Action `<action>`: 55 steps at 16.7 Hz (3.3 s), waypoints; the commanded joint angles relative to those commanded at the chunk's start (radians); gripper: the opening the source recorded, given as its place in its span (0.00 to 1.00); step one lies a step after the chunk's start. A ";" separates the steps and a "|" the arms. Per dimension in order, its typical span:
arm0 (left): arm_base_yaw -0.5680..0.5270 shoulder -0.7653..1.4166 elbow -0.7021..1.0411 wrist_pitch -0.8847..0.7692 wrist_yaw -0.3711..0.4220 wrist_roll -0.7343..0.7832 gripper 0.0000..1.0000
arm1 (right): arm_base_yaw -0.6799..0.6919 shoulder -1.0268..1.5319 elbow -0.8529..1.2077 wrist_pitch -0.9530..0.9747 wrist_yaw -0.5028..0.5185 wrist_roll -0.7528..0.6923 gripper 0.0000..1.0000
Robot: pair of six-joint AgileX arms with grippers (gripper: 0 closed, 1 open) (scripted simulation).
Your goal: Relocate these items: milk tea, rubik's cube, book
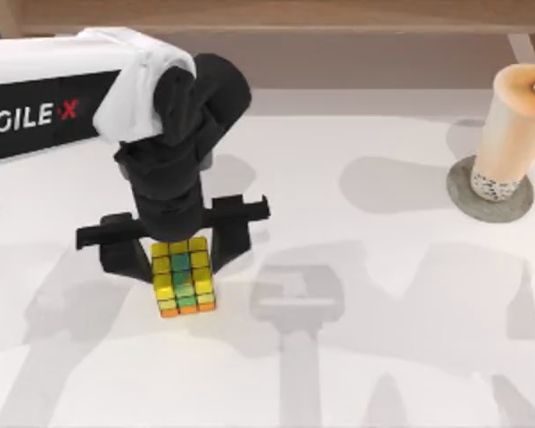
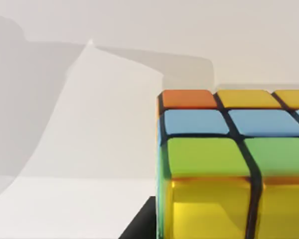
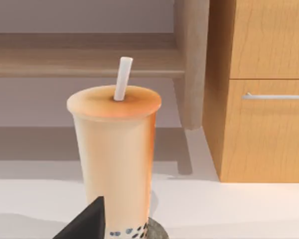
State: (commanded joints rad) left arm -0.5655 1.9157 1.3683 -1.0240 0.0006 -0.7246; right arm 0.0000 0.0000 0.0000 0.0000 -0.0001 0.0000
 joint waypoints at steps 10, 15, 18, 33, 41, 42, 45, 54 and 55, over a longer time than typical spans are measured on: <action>-0.076 -0.025 0.260 0.494 -0.307 0.213 0.00 | 0.000 0.000 0.000 0.000 0.000 0.000 1.00; -0.143 -0.045 0.392 0.814 -0.507 0.430 0.00 | 0.000 0.000 0.000 0.000 0.000 0.000 1.00; -0.164 -0.042 0.439 0.957 -0.597 0.556 0.00 | 0.000 0.000 0.000 0.000 0.000 0.000 1.00; -0.140 -0.019 0.492 1.094 -0.670 0.749 0.00 | 0.000 0.000 0.000 0.000 0.000 0.000 1.00; -0.030 0.207 0.851 0.932 -0.547 0.793 0.00 | 0.000 0.000 0.000 0.000 0.000 0.000 1.00; -0.027 0.243 0.907 0.911 -0.541 0.793 0.00 | 0.000 0.000 0.000 0.000 0.000 0.000 1.00; -0.030 0.341 1.057 0.868 -0.540 0.771 0.00 | 0.000 0.000 0.000 0.000 0.000 0.000 1.00; -0.036 0.414 1.143 0.853 -0.557 0.738 0.08 | 0.000 0.000 0.000 0.000 0.000 0.000 1.00; -0.036 0.414 1.143 0.853 -0.557 0.738 0.15 | 0.000 0.000 0.000 0.000 0.000 0.000 1.00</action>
State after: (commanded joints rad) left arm -0.6016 2.3302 2.5108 -0.1710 -0.5566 0.0136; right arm 0.0000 0.0000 0.0000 0.0000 -0.0001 0.0000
